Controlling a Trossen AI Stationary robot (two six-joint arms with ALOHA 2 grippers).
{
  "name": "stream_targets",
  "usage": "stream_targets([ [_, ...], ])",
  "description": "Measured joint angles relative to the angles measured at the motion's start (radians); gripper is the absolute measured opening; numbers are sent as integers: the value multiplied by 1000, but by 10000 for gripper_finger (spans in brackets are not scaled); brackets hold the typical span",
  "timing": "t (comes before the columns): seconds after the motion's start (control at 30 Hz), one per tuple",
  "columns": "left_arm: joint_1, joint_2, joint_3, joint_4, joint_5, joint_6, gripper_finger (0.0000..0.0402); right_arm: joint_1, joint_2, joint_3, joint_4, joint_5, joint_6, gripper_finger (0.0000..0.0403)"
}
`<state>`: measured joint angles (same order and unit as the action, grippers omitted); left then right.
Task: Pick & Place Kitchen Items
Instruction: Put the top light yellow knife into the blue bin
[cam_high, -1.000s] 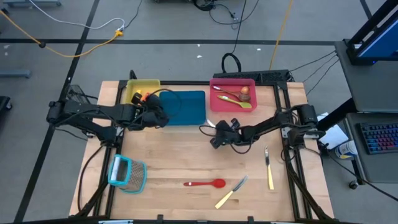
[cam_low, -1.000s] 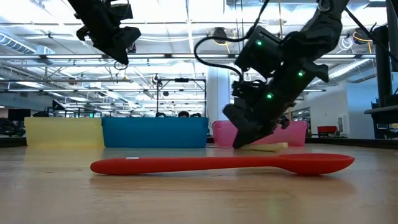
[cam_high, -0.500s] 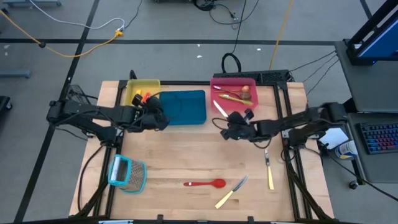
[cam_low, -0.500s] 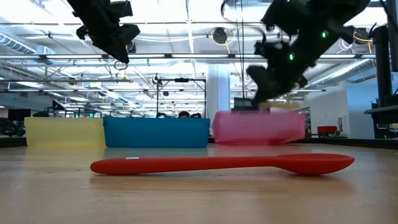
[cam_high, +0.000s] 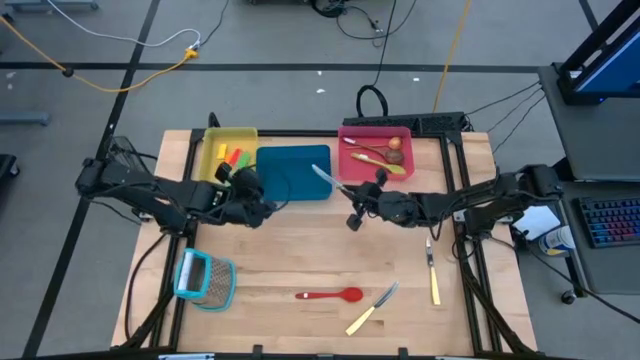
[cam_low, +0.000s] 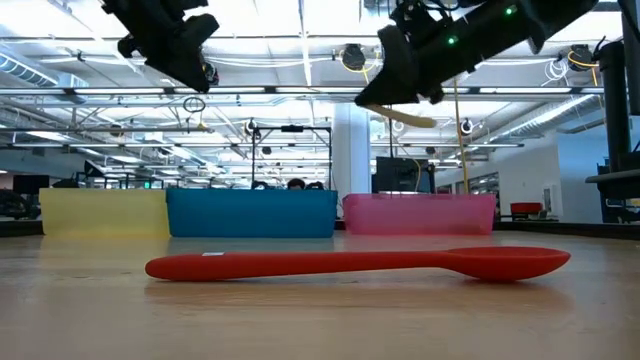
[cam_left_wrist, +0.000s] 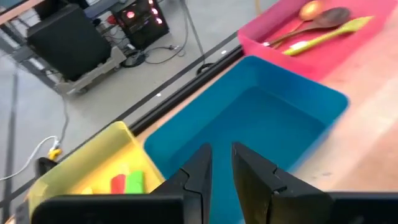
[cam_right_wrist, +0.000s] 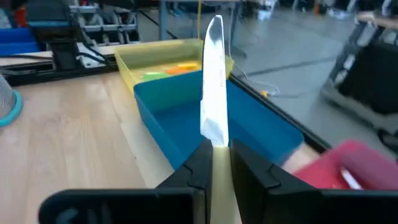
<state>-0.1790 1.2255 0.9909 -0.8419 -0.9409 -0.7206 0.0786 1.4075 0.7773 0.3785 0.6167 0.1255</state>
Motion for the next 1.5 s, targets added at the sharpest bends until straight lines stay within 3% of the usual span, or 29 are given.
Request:
stream_targets([
  [0.3, -138, 0, 0, 8, -4, -61, 67, -48, 112, 22, 294, -161, -159, 30],
  [0.4, -193, 0, 0, 8, -60, -109, 67, -89, 149, 54, 280, -194, -172, 30],
  [0.53, -247, -5, -1, 10, -123, -118, 67, -146, 237, 142, 298, -329, -214, 31],
  [0.77, -271, -5, -1, 9, -125, -141, 67, -234, 434, 353, 250, -424, -275, 31],
  [1.0, -276, -3, -1, 8, -107, -142, 67, -328, 586, 492, 88, -475, -213, 30],
  [1.1, -276, 0, -1, 7, -106, -142, 67, -353, 627, 507, 66, -543, -163, 32],
  [1.5, -276, 0, -1, 2, -98, -139, 67, -360, 722, 507, 64, -545, -145, 41],
])
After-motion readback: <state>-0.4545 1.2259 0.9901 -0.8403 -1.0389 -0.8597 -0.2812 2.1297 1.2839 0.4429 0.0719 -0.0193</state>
